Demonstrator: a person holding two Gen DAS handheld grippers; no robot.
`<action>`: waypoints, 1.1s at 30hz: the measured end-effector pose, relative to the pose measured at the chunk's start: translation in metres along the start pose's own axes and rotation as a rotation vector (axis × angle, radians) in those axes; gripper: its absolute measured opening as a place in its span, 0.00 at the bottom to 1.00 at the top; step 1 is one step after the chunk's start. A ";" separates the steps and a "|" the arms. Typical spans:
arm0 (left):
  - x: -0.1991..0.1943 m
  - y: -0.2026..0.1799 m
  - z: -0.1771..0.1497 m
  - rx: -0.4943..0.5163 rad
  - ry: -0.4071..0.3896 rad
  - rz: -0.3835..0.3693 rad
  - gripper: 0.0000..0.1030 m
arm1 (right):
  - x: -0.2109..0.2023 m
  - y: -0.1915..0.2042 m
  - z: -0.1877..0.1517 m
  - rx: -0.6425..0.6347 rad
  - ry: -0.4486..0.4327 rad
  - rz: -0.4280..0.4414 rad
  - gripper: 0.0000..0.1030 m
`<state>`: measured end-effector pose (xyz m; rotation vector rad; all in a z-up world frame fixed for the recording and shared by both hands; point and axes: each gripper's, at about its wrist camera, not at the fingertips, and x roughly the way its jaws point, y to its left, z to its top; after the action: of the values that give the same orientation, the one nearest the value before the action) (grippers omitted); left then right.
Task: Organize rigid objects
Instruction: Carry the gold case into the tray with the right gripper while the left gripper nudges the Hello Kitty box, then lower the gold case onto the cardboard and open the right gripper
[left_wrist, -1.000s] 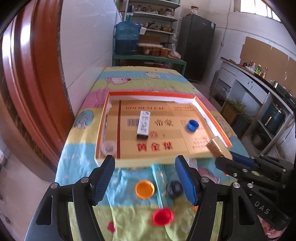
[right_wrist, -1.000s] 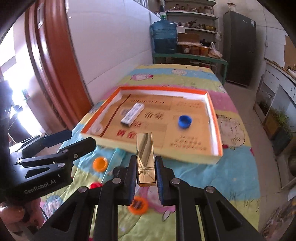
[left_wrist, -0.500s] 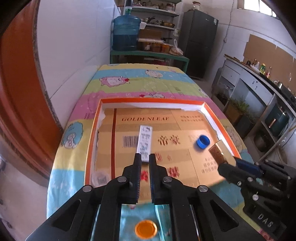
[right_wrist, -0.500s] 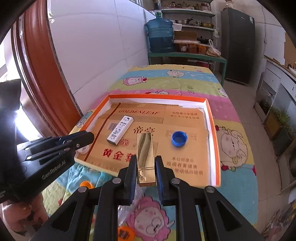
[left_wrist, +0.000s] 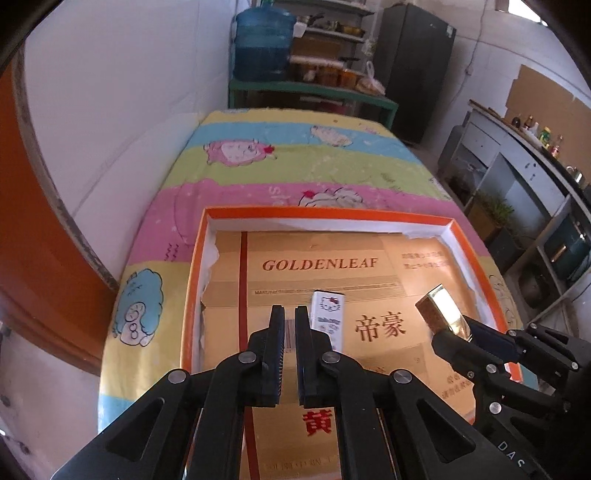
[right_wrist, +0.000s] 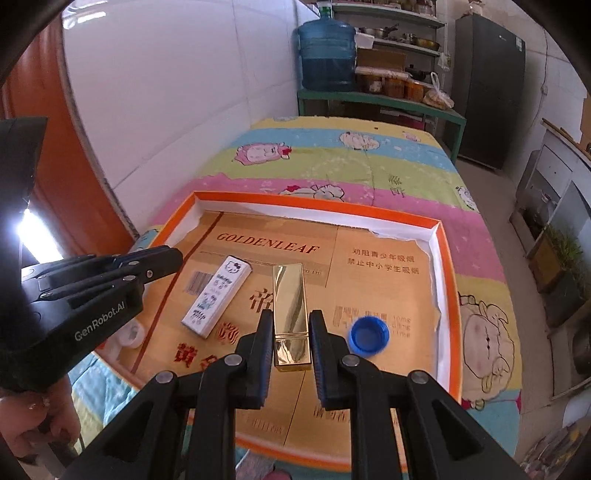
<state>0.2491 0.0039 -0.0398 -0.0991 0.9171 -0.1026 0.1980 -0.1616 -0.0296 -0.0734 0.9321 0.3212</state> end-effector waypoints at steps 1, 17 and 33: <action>0.004 0.001 0.001 -0.002 0.005 0.001 0.05 | 0.003 0.000 0.001 -0.002 0.007 0.000 0.19; 0.041 0.004 -0.007 0.019 0.066 -0.010 0.08 | 0.041 -0.004 -0.006 0.013 0.094 0.004 0.19; 0.030 0.003 -0.011 0.039 0.025 -0.004 0.51 | 0.032 0.000 -0.008 0.010 0.066 -0.025 0.20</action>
<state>0.2583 0.0029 -0.0707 -0.0631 0.9393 -0.1256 0.2094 -0.1557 -0.0606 -0.0869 0.9974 0.2924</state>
